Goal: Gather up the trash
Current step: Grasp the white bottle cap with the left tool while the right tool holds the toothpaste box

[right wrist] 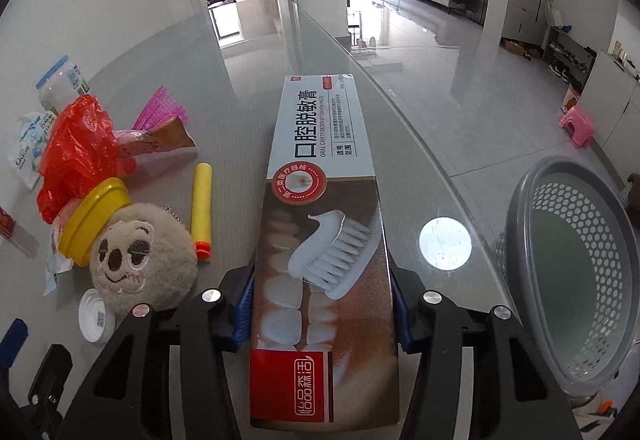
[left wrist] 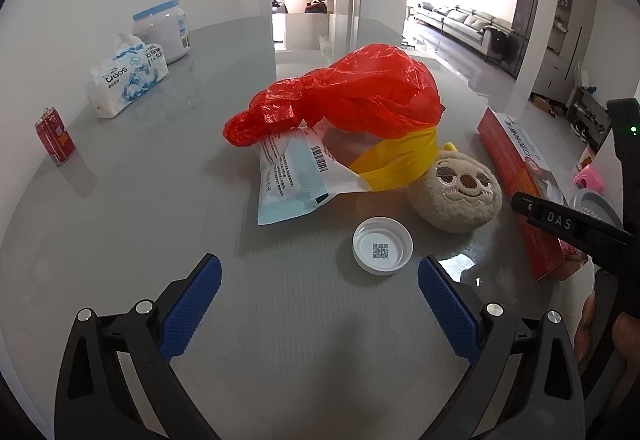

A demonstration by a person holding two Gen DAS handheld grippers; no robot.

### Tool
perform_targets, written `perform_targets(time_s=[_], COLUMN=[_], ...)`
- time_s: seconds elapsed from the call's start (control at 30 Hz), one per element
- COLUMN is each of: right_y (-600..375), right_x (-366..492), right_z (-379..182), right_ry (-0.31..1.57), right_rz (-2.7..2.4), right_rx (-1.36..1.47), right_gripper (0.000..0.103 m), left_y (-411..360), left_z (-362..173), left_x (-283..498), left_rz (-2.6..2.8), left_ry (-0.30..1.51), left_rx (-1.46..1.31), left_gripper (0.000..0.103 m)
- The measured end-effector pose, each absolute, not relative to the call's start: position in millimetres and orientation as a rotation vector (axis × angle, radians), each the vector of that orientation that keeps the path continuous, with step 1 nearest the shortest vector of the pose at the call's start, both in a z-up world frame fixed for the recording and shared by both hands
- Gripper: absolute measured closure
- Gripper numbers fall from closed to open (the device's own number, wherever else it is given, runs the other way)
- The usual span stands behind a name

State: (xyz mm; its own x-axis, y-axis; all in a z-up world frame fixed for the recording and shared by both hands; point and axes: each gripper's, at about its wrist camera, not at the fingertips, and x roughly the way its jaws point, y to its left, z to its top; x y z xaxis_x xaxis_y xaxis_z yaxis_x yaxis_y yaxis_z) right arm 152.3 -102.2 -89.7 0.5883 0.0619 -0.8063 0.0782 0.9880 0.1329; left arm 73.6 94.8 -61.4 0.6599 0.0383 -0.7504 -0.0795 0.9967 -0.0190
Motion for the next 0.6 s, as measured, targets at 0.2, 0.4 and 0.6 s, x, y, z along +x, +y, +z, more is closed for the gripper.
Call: perform_targets(time_s=[0.2,0.4,0.6], right_y=[-120,-133,-137], right_x=[118,83,64], right_z=[-75,-65,-59], right_ry=[0.882,0.843,0.835], right_rz=[0.006,0.024,0.046], right_rx=[0.208,0.224,0.254], right_gripper=[0.052,0.052,0.052], left_y=[86,74,64], left_z=[-66,-75,-83], left_x=[77,93,106], left_rz=[0.046,0.029,0.045], left_ry=[0.870,0.927,0.956], left_rx=[-0.057,-0.053,-0.033], left_gripper=[0.006,0.007,0.019])
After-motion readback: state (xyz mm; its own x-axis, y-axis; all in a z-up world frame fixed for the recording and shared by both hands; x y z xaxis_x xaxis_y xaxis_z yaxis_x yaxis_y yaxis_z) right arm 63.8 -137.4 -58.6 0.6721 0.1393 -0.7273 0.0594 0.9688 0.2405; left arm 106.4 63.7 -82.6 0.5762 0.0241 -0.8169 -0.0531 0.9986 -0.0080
